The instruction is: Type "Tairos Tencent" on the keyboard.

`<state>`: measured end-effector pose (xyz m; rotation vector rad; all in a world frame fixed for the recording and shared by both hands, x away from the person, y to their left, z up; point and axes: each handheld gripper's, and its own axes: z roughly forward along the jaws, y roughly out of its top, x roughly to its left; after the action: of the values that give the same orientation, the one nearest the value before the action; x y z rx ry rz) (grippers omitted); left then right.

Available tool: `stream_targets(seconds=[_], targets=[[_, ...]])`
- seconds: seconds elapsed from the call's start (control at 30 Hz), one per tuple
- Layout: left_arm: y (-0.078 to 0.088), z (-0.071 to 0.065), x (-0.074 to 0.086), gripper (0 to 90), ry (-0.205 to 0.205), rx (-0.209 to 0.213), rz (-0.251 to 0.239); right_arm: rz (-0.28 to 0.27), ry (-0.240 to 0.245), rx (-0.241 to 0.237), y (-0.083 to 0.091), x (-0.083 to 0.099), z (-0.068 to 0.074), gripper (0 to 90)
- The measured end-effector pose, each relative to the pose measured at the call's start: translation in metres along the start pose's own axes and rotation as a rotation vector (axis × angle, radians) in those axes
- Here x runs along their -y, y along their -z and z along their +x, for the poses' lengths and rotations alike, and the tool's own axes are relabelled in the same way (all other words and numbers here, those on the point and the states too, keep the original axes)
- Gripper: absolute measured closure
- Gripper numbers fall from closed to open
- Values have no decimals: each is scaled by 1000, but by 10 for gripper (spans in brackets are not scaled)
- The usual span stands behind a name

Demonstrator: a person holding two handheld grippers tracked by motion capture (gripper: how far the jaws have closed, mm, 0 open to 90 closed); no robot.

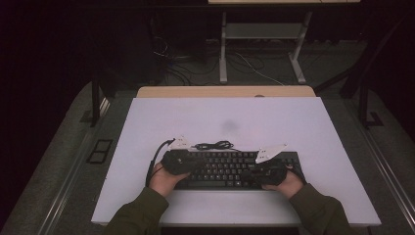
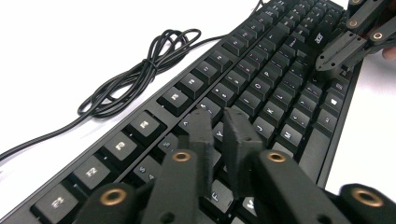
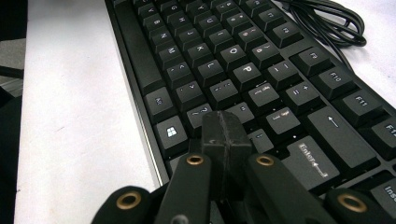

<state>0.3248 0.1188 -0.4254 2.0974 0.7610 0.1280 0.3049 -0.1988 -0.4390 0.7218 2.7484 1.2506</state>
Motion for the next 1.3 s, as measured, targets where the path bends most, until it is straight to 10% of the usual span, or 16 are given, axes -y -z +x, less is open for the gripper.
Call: stream_targets(seconds=[0.83, 1.3], targets=[[21, 7, 17, 261, -15, -1, -73, -3, 0, 1, 0, 0, 0, 893], [24, 9, 21, 235, -3, 1, -73, -48, -19, -19, 5, -3, -1, 892]])
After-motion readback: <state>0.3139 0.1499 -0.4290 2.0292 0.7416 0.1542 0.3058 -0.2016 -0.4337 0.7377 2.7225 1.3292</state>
